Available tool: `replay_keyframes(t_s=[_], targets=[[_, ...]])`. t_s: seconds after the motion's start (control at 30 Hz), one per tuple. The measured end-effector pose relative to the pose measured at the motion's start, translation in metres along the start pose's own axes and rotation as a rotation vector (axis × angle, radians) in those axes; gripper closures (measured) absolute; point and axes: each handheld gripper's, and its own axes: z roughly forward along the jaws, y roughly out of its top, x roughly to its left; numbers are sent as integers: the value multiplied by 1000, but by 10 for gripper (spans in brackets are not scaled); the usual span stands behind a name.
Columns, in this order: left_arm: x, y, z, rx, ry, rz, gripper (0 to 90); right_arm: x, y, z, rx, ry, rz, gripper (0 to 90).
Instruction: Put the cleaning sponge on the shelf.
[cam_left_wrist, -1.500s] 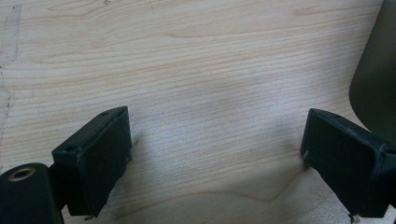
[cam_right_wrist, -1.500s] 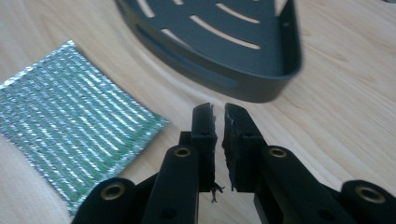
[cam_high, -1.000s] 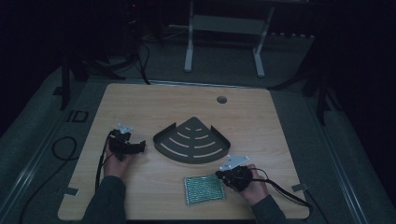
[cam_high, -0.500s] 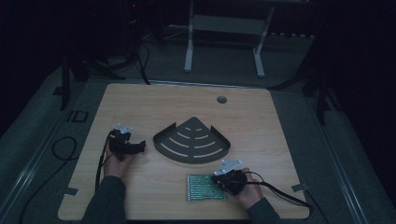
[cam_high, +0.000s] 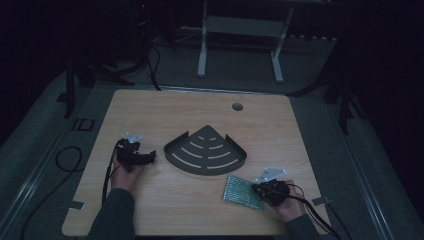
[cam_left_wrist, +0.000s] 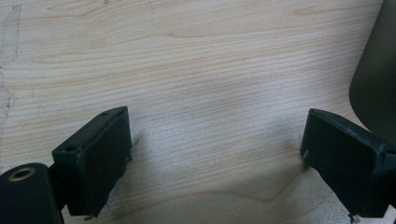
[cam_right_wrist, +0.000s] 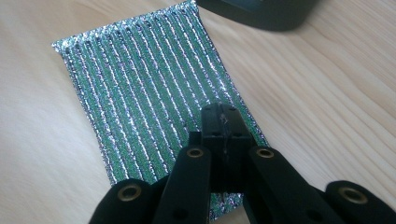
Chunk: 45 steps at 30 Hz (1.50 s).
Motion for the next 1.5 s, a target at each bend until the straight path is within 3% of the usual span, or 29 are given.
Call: replay_keyframes(t_s=[0.37, 0.57, 0.73, 0.83, 1.27, 1.43, 1.5], targets=[[0, 0, 0, 0, 0, 0, 94, -39, -28, -15, 12, -106, 139, 900], [0, 0, 0, 0, 1, -1, 94, -45, -32, -22, 41, -109, 150, 888], [0, 0, 0, 0, 1, -1, 94, -45, -29, -26, 30, -93, 152, 850], [0, 0, 0, 0, 1, -1, 94, -53, -17, -31, 27, -90, 156, 812], [0, 0, 0, 0, 1, -1, 93, -80, 10, -14, 181, -4, 122, 784], [0, 0, 0, 0, 1, -1, 94, -89, 13, -8, 212, 54, 134, 783], [0, 0, 0, 0, 1, -2, 93, -91, 14, -7, 217, 56, 136, 783]])
